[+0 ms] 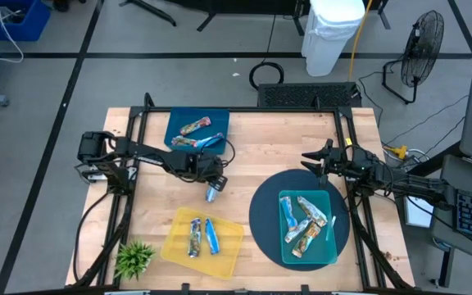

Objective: Pick and place Granola Bars by type
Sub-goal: Put the blue granola bar into the yellow bin

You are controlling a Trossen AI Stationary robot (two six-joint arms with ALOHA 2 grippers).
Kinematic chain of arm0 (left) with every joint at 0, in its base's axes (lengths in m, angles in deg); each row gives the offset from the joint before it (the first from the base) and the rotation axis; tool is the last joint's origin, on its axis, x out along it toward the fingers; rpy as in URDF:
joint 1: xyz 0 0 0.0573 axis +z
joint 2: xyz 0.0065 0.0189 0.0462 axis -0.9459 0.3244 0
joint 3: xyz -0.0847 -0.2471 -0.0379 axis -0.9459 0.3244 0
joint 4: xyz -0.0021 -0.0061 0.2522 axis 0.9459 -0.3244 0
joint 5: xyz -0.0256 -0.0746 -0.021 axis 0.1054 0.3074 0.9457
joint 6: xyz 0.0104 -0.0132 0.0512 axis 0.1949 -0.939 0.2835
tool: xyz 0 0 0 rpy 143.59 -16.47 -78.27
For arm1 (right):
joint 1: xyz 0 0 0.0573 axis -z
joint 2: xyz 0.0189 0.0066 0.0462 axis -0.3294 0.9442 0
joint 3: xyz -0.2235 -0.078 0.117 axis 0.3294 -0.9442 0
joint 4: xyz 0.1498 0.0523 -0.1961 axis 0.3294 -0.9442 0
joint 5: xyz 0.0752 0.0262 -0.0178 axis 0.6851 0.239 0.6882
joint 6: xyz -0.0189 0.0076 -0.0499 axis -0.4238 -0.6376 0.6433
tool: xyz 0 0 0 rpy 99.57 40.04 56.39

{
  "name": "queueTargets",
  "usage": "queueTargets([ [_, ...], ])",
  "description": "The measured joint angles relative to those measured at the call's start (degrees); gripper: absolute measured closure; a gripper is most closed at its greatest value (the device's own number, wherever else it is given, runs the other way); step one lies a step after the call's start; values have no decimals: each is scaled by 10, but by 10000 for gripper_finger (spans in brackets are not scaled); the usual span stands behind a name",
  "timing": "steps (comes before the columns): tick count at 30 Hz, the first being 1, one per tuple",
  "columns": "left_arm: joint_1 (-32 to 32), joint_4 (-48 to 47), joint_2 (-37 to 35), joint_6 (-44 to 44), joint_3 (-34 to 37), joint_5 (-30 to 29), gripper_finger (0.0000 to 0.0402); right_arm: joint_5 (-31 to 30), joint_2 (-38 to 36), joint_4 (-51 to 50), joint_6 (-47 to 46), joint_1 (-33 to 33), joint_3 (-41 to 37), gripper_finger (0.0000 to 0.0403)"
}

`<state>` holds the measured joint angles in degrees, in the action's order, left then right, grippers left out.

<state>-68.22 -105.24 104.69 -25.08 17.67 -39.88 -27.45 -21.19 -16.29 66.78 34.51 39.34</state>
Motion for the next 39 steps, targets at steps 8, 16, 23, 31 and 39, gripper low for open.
queueTargets([
  [8, 0, 33, 46, -7, -2, -7, 225, 0, 0, 0, 0, 0, 0, 268],
  [16, -9, 56, 47, 17, -1, -39, 271, 0, 0, 0, 0, 0, 0, 268],
  [23, -31, 61, -30, 47, 0, -73, 381, 0, 0, 0, 0, 0, 0, 268],
  [31, -93, 99, -126, 120, 0, -122, 389, 0, 0, 0, 0, 0, 0, 268],
  [39, -187, 112, -182, 133, -33, -182, 392, 0, 3, 0, 0, 0, 0, 268],
])
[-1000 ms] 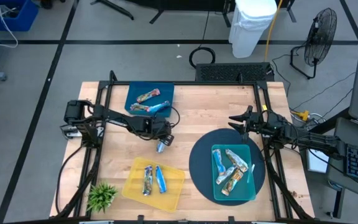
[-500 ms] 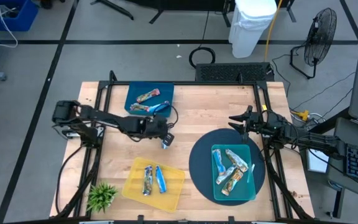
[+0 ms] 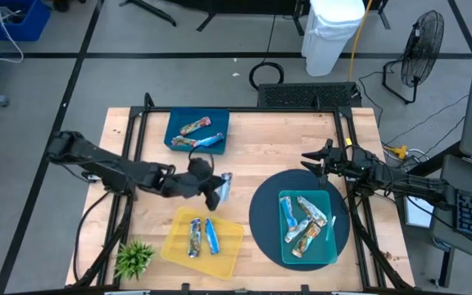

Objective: Pick and place Granola Bars by type
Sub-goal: Put the blue granola bar into the yellow bin

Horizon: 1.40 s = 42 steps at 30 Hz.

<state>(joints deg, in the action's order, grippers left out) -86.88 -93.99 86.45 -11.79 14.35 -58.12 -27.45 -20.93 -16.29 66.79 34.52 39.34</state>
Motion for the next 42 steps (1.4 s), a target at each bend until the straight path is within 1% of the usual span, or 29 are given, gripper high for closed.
queueTargets([
  [3, -36, 7, 0, 2, -29, -2, 392, 0, 2, 0, 0, 0, 0, 268],
  [6, -70, 8, 16, 18, -66, -5, 392, 0, 3, 1, 0, 0, 0, 268],
  [8, -92, -5, 26, 34, -87, -18, 392, 0, 4, 0, 0, 0, 0, 268],
  [13, -137, -3, 57, 96, -134, -44, 392, 0, 4, 0, 0, 0, 0, 268],
  [16, -151, -13, 68, 101, -149, -74, 393, 0, 5, 0, 0, 0, 0, 268],
  [37, -154, -26, 70, 96, -153, -71, 391, 0, 8, 0, 0, 0, 0, 268],
  [40, -154, -41, 77, 80, -153, -41, 393, 0, 8, 0, 0, 0, 0, 268],
  [42, -157, -42, 90, 91, -153, -1, 394, 0, 8, 0, 0, 0, 0, 268],
])
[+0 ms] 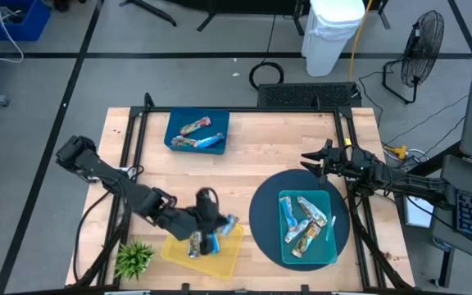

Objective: Pick and place Granola Bars by type
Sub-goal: Put the blue granola bar into the yellow bin

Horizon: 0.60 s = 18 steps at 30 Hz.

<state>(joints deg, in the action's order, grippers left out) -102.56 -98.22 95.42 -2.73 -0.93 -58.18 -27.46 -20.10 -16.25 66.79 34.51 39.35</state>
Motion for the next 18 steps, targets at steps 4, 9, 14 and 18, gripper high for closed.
queueTargets([
  [4, -9, -5, 40, 5, -3, 55, 394, 0, 0, 0, 0, 0, 0, 268],
  [9, 4, -17, 84, -11, -4, 96, 394, 0, 0, 0, 0, 0, 0, 268],
  [14, 25, -25, 118, -32, -4, 153, 394, 0, 0, 0, 0, 0, 0, 268],
  [18, 41, -13, 147, -26, -4, 184, 389, 0, 0, 0, 0, 0, 0, 268],
])
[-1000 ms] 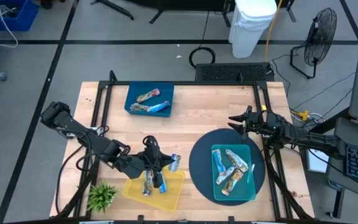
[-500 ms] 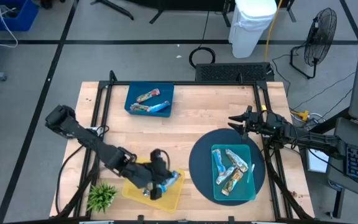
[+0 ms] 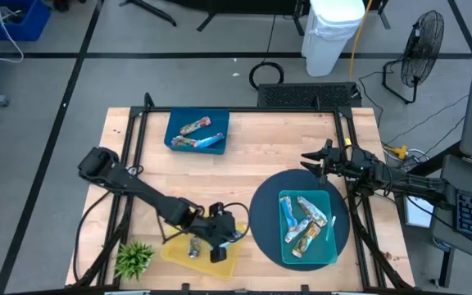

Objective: Pick and place Granola Bars by type
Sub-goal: Put the blue granola bar into the yellow bin, then return to Home Position

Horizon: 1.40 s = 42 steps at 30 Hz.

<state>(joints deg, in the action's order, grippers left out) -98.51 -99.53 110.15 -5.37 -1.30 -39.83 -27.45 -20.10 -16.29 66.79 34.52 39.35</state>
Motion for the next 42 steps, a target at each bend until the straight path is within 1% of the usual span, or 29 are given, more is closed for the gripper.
queueTargets([
  [2, 9, 29, 17, 16, 0, 12, 388, 0, 0, 0, 0, 0, 0, 268],
  [6, 28, 69, 42, 51, 0, 59, 394, 0, 0, 0, 0, 0, 0, 268],
  [8, 32, 71, 47, 61, 0, 65, 393, 0, 0, 0, 0, 0, 0, 268],
  [10, 33, 56, 49, 54, 0, 64, 390, 0, 0, 0, 0, 0, 0, 268],
  [13, 33, 12, 49, 5, -1, 56, 394, 0, 0, 0, 0, 0, 0, 268],
  [18, 30, -117, 44, -117, 0, 45, 393, 0, 0, 0, 0, 0, 0, 268],
  [21, 30, -198, 44, -186, 0, 49, 394, 0, 0, 0, 0, 0, 0, 268],
  [23, 30, -226, 44, -221, 0, 56, 394, 0, 0, 0, 0, 0, 0, 268],
  [26, 30, -238, 44, -250, 0, 64, 389, 0, 0, 0, 0, 0, 0, 268],
  [31, 30, -214, 44, -260, 0, 63, 345, 0, 0, 0, 0, 0, 0, 268],
  [33, 31, -203, 44, -251, 0, 74, 329, 0, 0, 0, 0, 0, 0, 268],
  [36, 37, -201, 37, -238, 0, 96, 312, 0, 0, 0, 0, 0, 0, 268],
  [39, 47, -203, 19, -224, 0, 100, 302, 0, 0, 0, 0, 0, 0, 268],
  [40, 49, -204, 11, -208, 0, 92, 301, 0, 0, 0, 0, 0, 0, 268],
  [42, 50, -197, -12, -167, 0, 39, 301, 0, 0, 0, 0, 0, 0, 268],
])
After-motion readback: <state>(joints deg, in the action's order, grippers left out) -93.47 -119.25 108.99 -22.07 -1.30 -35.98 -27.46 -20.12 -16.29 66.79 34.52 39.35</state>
